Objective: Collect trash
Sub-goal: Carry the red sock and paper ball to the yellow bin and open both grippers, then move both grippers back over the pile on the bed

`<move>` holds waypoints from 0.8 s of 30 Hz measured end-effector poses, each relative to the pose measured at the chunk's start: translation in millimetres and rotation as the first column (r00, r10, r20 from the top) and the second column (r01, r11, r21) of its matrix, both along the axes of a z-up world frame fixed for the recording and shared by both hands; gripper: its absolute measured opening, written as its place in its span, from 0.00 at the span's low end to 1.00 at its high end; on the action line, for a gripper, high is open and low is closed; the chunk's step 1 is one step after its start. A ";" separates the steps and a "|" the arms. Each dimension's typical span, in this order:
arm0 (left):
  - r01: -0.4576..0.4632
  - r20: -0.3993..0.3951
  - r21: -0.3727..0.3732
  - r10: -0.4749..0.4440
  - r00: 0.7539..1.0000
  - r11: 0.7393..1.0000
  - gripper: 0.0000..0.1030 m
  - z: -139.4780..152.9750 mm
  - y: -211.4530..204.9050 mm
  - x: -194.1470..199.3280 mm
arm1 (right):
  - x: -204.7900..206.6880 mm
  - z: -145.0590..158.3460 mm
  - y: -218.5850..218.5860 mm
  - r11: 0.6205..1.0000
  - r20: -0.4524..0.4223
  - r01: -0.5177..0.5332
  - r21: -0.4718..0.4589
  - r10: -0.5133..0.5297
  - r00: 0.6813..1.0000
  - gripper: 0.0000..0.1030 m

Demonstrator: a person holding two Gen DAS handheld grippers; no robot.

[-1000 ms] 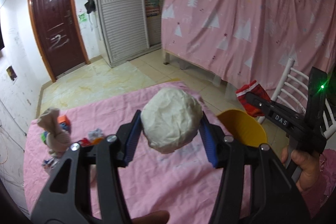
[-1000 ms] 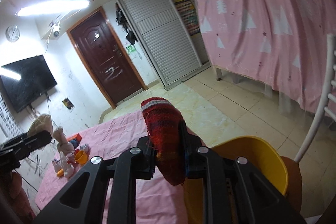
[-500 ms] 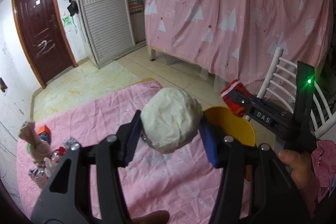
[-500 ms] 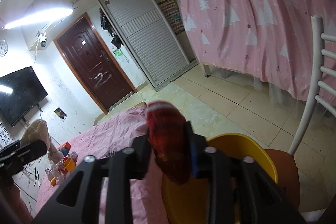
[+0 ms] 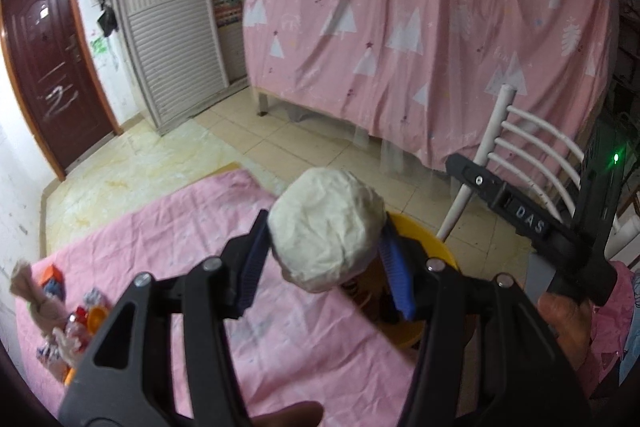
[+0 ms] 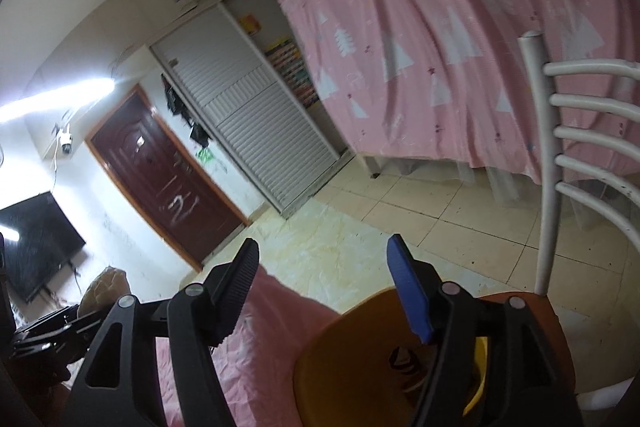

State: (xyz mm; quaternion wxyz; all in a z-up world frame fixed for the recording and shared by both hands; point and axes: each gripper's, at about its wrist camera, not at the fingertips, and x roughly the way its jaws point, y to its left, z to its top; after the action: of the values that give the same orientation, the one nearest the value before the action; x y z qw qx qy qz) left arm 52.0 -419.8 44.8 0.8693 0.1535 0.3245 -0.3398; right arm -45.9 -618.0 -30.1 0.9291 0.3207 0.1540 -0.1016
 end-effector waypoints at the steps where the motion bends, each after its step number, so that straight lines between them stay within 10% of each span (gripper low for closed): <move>1: -0.001 0.006 0.001 0.001 1.000 1.000 0.60 1.0 -4.5 0.3 | -2.5 -0.4 -3.6 1.000 0.005 0.009 0.006 -0.009 1.000 0.59; 24: -0.065 -0.025 -0.012 0.064 0.998 0.998 0.72 -3.4 14.3 11.8 | 13.2 2.3 5.5 0.999 -0.016 -0.035 -0.017 0.035 0.999 0.63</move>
State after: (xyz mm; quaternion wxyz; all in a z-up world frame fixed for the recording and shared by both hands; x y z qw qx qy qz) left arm 63.8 -405.5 41.4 0.8768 0.1330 0.3377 -0.3155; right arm -32.6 -612.5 -27.8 0.9321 0.3092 0.1660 -0.0892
